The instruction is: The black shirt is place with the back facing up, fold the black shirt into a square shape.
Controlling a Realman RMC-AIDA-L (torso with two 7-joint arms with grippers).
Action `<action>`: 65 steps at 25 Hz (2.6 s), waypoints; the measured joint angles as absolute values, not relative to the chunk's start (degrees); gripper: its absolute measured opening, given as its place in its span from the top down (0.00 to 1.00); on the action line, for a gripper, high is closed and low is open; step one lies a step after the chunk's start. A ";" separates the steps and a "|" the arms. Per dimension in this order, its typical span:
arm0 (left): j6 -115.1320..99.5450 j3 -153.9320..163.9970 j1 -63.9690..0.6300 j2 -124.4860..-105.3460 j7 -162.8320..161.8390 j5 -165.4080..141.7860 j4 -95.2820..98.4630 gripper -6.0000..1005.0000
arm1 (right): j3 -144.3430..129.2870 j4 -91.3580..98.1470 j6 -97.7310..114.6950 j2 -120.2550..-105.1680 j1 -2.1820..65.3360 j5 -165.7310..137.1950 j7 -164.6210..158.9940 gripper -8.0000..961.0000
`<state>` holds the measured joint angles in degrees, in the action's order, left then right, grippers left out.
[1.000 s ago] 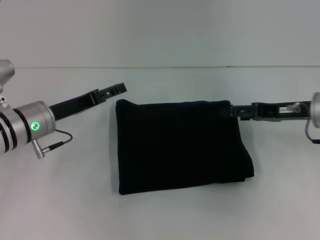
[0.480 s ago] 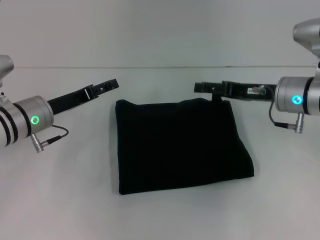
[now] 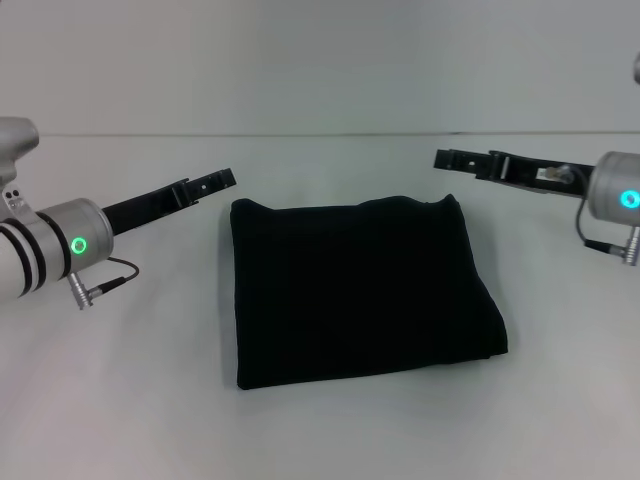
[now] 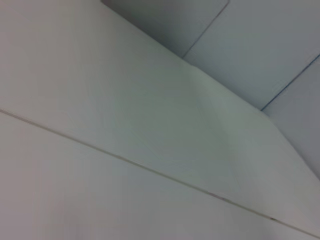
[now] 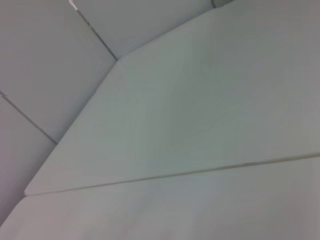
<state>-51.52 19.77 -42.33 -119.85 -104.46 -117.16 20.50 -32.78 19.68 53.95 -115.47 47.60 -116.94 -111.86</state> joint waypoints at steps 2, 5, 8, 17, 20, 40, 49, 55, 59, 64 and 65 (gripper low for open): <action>-50.07 19.87 -42.81 -119.92 -104.60 -117.16 20.08 0.05 | -33.00 19.62 55.93 -114.55 47.08 -117.06 -112.97 0.05; -47.79 20.73 -43.93 -119.91 -104.70 -117.16 18.45 0.05 | -33.35 19.75 59.78 -113.22 46.39 -118.02 -114.79 0.05; -46.09 21.28 -45.25 -119.74 -104.94 -117.16 16.60 0.05 | -33.36 19.84 61.43 -112.60 45.52 -118.16 -115.00 0.05; -38.59 27.92 -47.94 -121.05 -108.10 -117.24 14.75 0.05 | -33.40 19.94 61.67 -112.25 44.49 -118.21 -114.58 0.05; -38.41 28.56 -48.23 -121.48 -108.45 -117.25 14.75 0.05 | -33.40 19.95 61.68 -112.23 44.48 -118.22 -114.55 0.05; -36.87 32.62 -48.68 -122.43 -107.25 -117.26 15.89 0.25 | -33.40 20.57 61.67 -112.50 44.56 -118.08 -114.43 0.05; -36.82 33.22 -49.29 -122.43 -107.41 -117.24 15.76 0.57 | -35.98 20.42 63.64 -112.32 43.88 -118.19 -114.73 0.05; -37.30 33.23 -49.36 -122.39 -107.64 -117.18 15.88 0.88 | -40.32 20.53 68.25 -111.91 42.99 -118.22 -114.99 0.05; -37.77 33.22 -49.46 -122.36 -107.67 -116.93 15.91 0.94 | -42.33 20.36 68.57 -111.74 42.37 -118.22 -115.50 0.05; -38.11 33.22 -49.51 -122.24 -107.73 -116.79 15.91 0.94 | -42.84 20.48 68.57 -111.69 41.73 -118.21 -115.50 0.08; -38.11 33.22 -49.56 -122.22 -107.74 -116.79 15.91 0.94 | -42.84 20.48 68.57 -111.69 41.73 -118.21 -115.50 0.09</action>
